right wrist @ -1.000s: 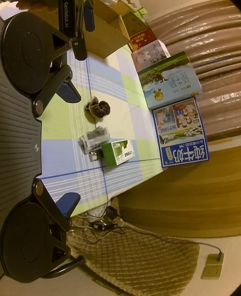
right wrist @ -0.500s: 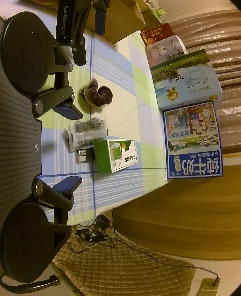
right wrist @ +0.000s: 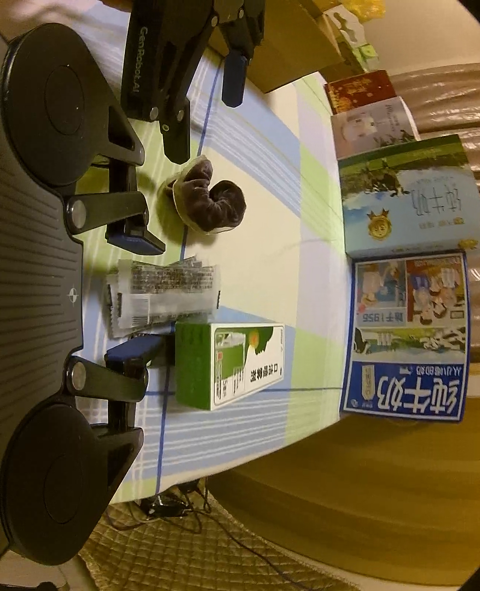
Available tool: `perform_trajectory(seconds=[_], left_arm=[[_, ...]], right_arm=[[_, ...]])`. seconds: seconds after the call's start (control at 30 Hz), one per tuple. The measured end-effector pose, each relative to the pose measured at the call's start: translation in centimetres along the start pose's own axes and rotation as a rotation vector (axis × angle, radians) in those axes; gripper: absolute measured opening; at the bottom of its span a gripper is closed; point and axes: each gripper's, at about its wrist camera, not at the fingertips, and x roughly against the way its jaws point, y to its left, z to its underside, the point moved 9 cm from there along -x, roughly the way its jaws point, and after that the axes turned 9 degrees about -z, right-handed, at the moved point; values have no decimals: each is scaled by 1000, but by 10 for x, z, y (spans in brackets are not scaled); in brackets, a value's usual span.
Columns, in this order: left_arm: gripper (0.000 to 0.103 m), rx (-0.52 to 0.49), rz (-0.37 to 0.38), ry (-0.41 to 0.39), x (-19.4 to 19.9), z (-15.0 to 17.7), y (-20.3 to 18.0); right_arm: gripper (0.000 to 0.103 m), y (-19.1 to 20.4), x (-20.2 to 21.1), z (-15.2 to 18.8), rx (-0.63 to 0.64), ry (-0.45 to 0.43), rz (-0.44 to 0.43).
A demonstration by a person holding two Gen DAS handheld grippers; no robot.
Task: Organize objects
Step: 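Grasp the brown scrunchie with the left tool while the right tool grasps the clear packet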
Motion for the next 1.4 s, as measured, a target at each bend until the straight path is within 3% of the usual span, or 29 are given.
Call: perform_trajectory(seconds=[0.27, 0.57, 0.73, 0.87, 0.9, 1.03, 1.27, 1.37, 1.4], left_arm=[[80, -21, 65, -33, -2, -1, -10], [58, -126, 113, -97, -10, -9, -36], [28, -147, 157, -98, -12, -9, -48], [12, -136, 160, -83, -5, -4, -48], [0, -127, 160, -73, -3, -2, -46], [0, -69, 143, -39, 18, 16, -31], [0, -60, 141, -30, 58, 49, -21], [10, -62, 136, -46, 64, 54, -21], [23, -69, 119, -59, 65, 53, -21]], right_arm=[[40, -5, -14, 3, -22, 13, -19], [37, -8, -6, 5, -102, 37, -58], [37, -10, -5, 6, -123, 33, -63], [37, -8, -4, 7, -125, 38, -63], [37, -8, -3, 8, -127, 41, -63], [37, 0, 8, 14, -119, 65, -46], [37, 25, 29, 35, -103, 133, -11], [37, 31, 31, 39, -75, 131, -3], [38, 30, 30, 39, -69, 128, -2]])
